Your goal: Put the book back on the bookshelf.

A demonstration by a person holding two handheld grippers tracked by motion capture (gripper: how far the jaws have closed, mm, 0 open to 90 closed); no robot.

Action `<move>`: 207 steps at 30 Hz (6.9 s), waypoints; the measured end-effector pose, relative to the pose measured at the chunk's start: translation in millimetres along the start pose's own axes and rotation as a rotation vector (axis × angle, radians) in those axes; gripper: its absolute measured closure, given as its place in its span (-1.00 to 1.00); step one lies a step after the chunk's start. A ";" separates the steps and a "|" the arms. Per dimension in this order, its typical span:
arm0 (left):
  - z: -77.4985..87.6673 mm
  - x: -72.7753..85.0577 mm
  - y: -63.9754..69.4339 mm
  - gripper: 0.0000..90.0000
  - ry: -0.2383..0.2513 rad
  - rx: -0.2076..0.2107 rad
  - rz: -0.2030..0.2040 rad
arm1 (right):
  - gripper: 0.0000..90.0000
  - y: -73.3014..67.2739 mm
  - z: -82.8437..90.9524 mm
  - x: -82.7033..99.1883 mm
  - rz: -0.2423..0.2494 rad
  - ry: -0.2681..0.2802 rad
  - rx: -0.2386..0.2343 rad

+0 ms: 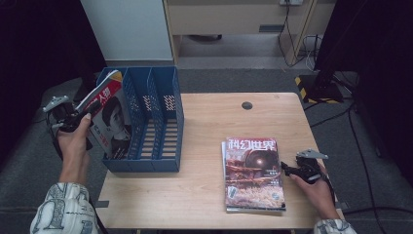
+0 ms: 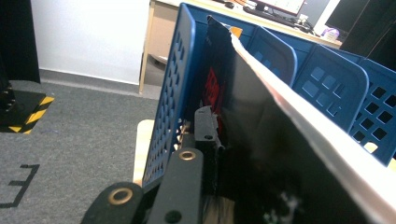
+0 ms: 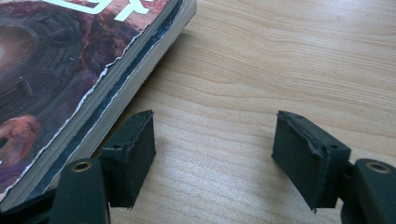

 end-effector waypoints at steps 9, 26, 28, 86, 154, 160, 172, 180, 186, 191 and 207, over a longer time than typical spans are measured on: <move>5.0 0.5 -8.2 0.86 -0.038 -0.029 0.001 | -0.34 0.0 0.3 0.1 0.001 -0.001 -0.002; 9.1 -0.4 -10.5 0.84 -0.077 -0.028 -0.009 | -0.34 0.0 0.3 0.1 0.001 -0.001 -0.002; 9.5 -2.4 -9.6 0.82 -0.084 -0.027 -0.023 | -0.34 0.0 0.3 0.1 0.000 -0.001 -0.002; -1.5 -30.0 0.7 0.92 -0.029 -0.057 -0.060 | -0.34 0.0 0.6 0.3 0.001 -0.001 -0.005; 1.6 -16.2 2.2 -0.37 -0.027 -0.019 -0.118 | -0.38 -0.7 2.2 1.6 -0.004 -0.002 -0.003; 2.5 -17.1 -1.2 -0.47 -0.037 -0.005 -0.121 | -0.39 -0.6 2.3 1.7 -0.002 -0.003 -0.005; 7.8 -16.6 -5.4 -0.56 -0.038 -0.005 -0.106 | -0.39 -0.7 2.2 1.6 -0.004 -0.002 -0.004; 16.9 -11.8 -0.1 -0.64 -0.040 0.010 -0.121 | -0.40 -0.5 2.2 1.7 -0.001 -0.003 -0.003; 21.9 -3.7 2.2 -0.64 -0.041 0.009 -0.135 | -0.40 -0.6 2.4 1.6 -0.004 -0.004 -0.003; 30.0 8.8 3.0 -0.63 -0.038 0.006 -0.146 | -0.40 -0.7 2.2 1.7 -0.004 -0.002 -0.001; 57.8 48.9 11.6 -0.52 -0.074 0.034 -0.171 | -0.41 -0.8 2.4 1.7 -0.006 -0.005 -0.002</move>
Point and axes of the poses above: each handheld gripper's, and its own axes: z roughly backward along the jaws, x roughly out of its underside, y roughly to its right, the point moved 1 cm from there along -z, roughly forward along the jaws, and after that the axes turned 8 degrees about y, right-handed, at the moved point
